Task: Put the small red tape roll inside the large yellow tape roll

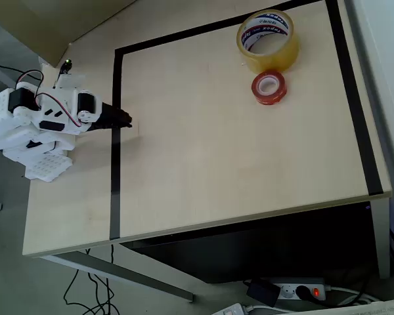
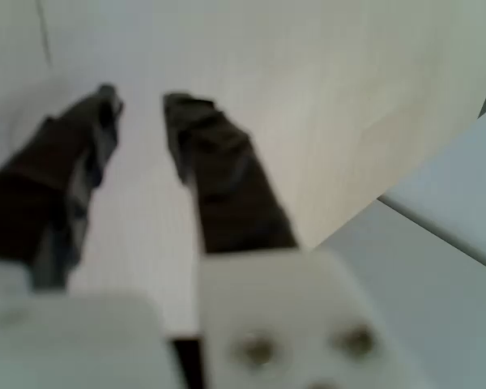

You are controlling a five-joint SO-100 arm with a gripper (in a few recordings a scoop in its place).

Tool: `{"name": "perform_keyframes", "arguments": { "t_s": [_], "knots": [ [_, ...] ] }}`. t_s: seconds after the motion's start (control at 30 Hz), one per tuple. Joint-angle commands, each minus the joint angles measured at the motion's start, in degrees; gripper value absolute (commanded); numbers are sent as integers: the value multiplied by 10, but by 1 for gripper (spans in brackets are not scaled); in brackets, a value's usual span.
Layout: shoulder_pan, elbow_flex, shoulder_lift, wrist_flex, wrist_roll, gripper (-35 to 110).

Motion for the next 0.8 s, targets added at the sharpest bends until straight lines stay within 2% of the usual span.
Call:
{"name": "perform_keyframes", "arguments": {
  "t_s": [0.0, 0.17, 0.3, 0.47, 0.63, 0.77],
  "knots": [
    [86, -4, -3, 107, -60, 0],
    [76, -27, -3, 117, -50, 0],
    [91, -139, -26, 130, -47, 0],
    [94, -360, -276, 123, -47, 0],
    [127, -630, -559, 167, -47, 0],
    [144, -718, -639, 136, -60, 0]
  ]
}}
